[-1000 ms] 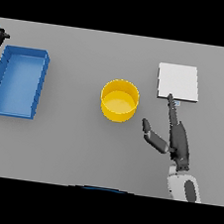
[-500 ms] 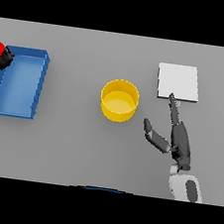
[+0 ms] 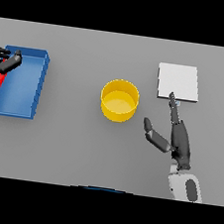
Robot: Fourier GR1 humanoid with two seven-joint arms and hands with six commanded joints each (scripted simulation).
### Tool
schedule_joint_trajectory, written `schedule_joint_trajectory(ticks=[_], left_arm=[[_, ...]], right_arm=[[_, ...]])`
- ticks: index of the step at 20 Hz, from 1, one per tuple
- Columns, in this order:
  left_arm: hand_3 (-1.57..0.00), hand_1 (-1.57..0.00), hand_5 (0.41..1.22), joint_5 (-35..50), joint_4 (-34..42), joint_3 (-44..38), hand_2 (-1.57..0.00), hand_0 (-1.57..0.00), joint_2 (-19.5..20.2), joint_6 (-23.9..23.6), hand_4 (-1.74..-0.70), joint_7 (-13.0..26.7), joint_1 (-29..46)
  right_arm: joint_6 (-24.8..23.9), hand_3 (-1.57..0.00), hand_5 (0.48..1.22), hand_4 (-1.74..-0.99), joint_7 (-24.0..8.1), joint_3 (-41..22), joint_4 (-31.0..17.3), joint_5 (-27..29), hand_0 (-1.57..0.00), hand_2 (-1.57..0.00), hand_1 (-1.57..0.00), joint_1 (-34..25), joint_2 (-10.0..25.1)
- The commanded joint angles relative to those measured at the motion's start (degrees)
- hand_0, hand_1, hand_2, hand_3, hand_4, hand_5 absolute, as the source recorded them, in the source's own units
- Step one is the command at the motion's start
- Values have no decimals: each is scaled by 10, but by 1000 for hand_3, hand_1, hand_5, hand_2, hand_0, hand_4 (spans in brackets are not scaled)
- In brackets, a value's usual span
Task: Pick up the red beaker and tilt it to pour out 1 green nut into yellow bowl. Pick up the yellow bowl and place it on the metallic measuring scale.
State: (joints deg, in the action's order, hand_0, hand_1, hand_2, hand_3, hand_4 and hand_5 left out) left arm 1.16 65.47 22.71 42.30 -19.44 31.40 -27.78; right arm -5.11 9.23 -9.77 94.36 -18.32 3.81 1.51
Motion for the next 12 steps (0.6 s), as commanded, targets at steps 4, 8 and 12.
schedule_joint_trajectory(ticks=[4, 8, 12], left_arm=[[-201, -208, 657, -9, -21, 14, -213, -252, -3, 24, -810, -20, -8], [-82, -85, 651, -13, -33, 11, -87, -103, -9, 15, -782, -44, -11], [-33, -34, 661, -13, -22, 11, -35, -41, -9, 9, -750, -51, -15]], right_arm=[[-3, 1, 639, -1012, 6, -2, 0, -4, 1, 1, 1, 6, -1], [1, 1, 640, -1020, -30, -11, 11, -29, 1, 1, 1, 2, 12], [77, 1, 679, -1044, -51, -39, -7, -73, 1, 1, 1, -72, 90]])
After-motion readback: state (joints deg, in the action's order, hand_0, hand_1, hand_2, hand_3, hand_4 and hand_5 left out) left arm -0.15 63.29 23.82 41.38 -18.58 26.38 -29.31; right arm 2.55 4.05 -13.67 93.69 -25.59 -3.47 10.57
